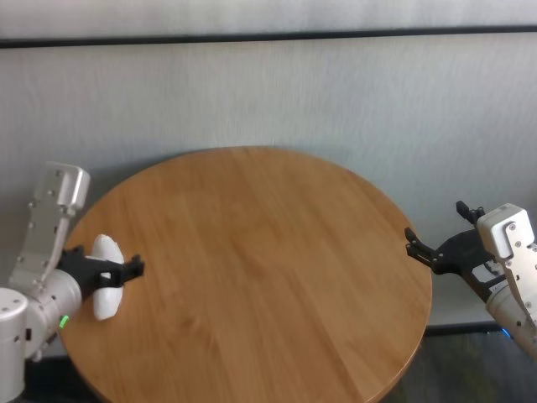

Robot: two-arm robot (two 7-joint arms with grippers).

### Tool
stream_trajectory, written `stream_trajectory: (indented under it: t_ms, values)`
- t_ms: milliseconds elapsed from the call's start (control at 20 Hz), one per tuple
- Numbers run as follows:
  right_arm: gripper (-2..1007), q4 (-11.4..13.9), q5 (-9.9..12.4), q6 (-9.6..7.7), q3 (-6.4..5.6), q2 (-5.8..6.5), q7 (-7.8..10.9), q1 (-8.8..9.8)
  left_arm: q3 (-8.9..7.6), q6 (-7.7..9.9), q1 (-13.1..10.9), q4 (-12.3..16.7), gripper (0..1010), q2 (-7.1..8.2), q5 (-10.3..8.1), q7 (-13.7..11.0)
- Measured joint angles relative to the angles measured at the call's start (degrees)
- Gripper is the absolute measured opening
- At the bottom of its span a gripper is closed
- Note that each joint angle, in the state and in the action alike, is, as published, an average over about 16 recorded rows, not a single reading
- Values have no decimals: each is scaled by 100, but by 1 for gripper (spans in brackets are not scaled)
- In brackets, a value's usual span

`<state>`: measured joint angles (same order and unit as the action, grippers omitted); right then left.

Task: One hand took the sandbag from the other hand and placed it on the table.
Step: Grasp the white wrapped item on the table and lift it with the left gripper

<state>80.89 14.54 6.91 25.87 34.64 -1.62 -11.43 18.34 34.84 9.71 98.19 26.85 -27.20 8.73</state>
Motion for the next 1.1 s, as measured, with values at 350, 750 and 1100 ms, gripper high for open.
stream_trajectory:
  t_ms: [350, 750, 1100]
  values:
    - [1002, 0, 0, 0, 0, 0, 0, 0, 9, 323, 153, -219, 1002, -304, 72, 153]
    - [1002, 0, 0, 0, 0, 0, 0, 0, 40, 349, 290, -578, 1002, -416, 224, 90]
    - [1002, 0, 0, 0, 0, 0, 0, 0, 28, 257, 358, -827, 1002, -436, 319, -47]
